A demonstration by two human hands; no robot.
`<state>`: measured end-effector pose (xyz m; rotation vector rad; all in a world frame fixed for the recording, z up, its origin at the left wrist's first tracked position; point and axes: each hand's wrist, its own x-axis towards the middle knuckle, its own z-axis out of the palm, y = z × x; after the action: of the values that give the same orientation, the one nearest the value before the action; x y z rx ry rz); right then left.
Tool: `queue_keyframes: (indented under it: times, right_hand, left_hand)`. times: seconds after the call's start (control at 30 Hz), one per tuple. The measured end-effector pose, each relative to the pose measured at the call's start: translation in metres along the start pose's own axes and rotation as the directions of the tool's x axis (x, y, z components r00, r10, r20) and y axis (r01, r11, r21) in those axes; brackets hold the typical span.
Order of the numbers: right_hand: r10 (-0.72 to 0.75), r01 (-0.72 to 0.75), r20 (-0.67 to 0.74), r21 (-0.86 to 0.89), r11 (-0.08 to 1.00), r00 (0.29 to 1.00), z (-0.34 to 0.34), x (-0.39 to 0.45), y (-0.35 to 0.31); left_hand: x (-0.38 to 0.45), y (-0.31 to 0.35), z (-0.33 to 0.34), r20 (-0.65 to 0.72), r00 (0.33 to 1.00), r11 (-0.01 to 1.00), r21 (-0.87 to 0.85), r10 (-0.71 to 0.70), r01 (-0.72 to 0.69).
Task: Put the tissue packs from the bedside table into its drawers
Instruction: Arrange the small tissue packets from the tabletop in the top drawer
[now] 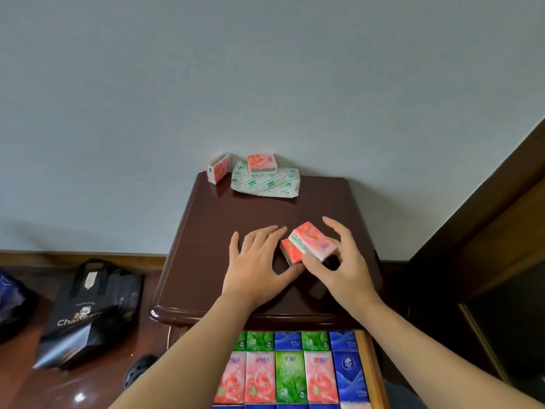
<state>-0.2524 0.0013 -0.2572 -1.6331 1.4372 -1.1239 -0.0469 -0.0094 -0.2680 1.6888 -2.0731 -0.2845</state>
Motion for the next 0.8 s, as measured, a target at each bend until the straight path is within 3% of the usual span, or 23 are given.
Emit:
queue_keyframes:
  times: [0.07,0.17,0.3,0.47,0.7,0.8]
  right_hand:
    - [0.014,-0.01,-0.034,0.1,0.995,0.999,0.0,0.003,0.002]
    - [0.067,-0.013,-0.191,0.271,0.963,0.979,0.002,0.008,0.006]
    - [0.141,-0.052,-0.272,0.309,0.95,0.952,0.0,0.013,0.009]
    - [0.204,-0.12,-0.273,0.294,0.948,0.94,0.001,0.016,0.011]
    - [0.137,-0.102,-0.175,0.196,0.975,0.975,0.006,0.018,0.006]
    - [0.141,-0.111,-0.162,0.186,0.976,0.977,0.007,0.017,0.003]
  left_hand:
    - [0.0,0.001,0.001,-0.025,1.0,1.0,-0.023,0.003,-0.004]
    - [0.001,0.0,0.001,-0.1,0.993,0.985,-0.165,-0.07,0.053]
    - [0.0,-0.003,-0.006,-0.106,0.983,0.911,-0.4,-0.151,0.097]
    - [-0.002,-0.009,-0.009,-0.058,0.97,0.767,-0.624,-0.237,0.15]
    - [-0.003,-0.012,-0.011,-0.004,0.936,0.654,-0.716,-0.352,0.243]
    - [-0.004,-0.01,-0.013,-0.006,0.944,0.653,-0.724,-0.331,0.224]
